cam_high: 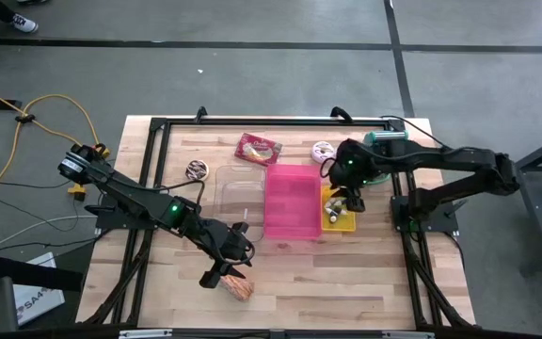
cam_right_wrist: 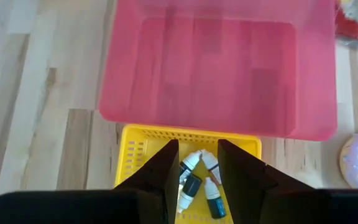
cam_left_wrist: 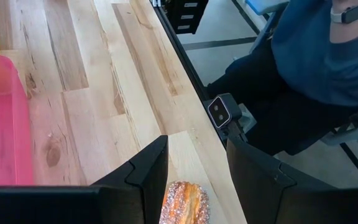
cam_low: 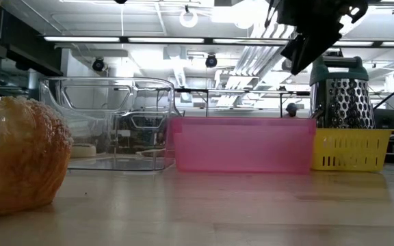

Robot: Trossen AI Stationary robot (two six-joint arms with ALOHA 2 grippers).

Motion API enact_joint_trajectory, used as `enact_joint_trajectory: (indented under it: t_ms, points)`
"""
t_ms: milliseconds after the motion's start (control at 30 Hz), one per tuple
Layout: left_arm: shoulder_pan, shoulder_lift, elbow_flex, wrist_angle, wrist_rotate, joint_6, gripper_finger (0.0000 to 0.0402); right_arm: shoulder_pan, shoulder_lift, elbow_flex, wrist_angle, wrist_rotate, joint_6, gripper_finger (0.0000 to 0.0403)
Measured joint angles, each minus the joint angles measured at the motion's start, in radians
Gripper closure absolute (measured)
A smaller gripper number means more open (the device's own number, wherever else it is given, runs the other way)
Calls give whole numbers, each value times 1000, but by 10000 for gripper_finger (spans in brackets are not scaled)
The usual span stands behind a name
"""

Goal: Pick & Place Food Item
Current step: Put the popcorn bag into the pink bin

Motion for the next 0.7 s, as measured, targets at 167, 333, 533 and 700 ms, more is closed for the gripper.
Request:
enact_joint_trajectory:
  t_ms: [167, 333, 533, 700]
  points:
    - [0, 0, 0, 0, 0, 0, 242, 5, -71, 0, -16, 0, 0, 306]
    - [0, 0, 0, 0, 0, 0, 242, 30, -110, 0, -27, 7, 4, 306]
    - [0, 0, 0, 0, 0, 0, 242, 56, -119, 0, -25, 6, 31, 306]
    - [0, 0, 0, 0, 0, 0, 242, 66, -111, 0, -24, 5, 32, 306]
